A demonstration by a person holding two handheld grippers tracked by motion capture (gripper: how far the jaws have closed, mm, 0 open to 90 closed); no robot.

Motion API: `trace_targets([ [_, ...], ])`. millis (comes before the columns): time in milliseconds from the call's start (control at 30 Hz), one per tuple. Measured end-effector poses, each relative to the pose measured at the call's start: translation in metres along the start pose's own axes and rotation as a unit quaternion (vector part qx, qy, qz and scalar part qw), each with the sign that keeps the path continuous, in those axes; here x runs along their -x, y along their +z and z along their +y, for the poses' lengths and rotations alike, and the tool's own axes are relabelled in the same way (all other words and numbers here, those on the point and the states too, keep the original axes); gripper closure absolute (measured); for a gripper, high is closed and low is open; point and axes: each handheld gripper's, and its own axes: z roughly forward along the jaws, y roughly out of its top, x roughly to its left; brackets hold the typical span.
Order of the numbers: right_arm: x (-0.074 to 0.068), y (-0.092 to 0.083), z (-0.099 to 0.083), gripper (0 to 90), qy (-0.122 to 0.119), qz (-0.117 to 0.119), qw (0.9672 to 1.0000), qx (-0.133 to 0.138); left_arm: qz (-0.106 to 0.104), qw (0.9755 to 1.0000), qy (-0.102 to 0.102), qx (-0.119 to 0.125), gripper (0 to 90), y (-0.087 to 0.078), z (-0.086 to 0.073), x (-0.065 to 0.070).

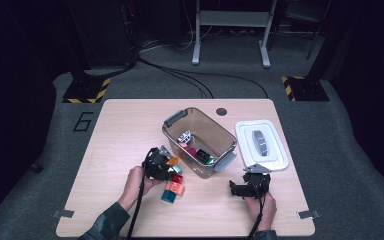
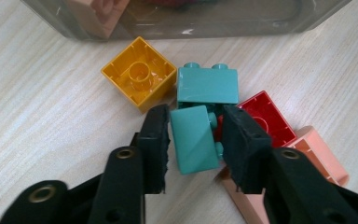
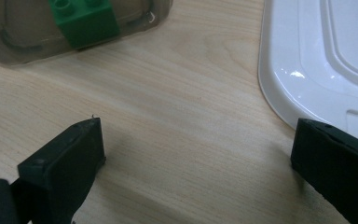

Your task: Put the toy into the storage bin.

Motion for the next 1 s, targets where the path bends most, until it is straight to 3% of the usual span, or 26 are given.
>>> trace_targets([
  [67, 0.0, 0.0, 0.0, 1.9, 0.0, 0.0, 1.0, 0.0, 0.001, 1.0, 0.0, -0.001, 66.7, 0.001, -0.001, 0.0],
  [333, 0.0, 0.0, 0.0, 1.9, 0.0, 0.0, 1.0, 0.0, 0.002, 1.0, 0.0, -0.005, 67.1, -0.003, -0.007, -0.004],
  [667, 0.0, 0.0, 0.0, 1.9, 0.0, 0.0, 1.0, 0.0, 0.007, 0.9997, -0.025, -0.004, 66.7, -0.017, -0.028, -0.018],
  [867, 0.0, 0.0, 0.0, 1.9, 0.003, -0.001, 1.0, 0.0, 0.009, 0.9993, -0.034, -0.007, 50.6, -0.017, -0.023, -0.021],
  [1000, 0.0, 0.0, 0.0, 1.9, 0.003, 0.0, 1.0, -0.001, 0.007, 0.9993, -0.036, -0.013, 48.9, -0.012, -0.018, -0.019],
])
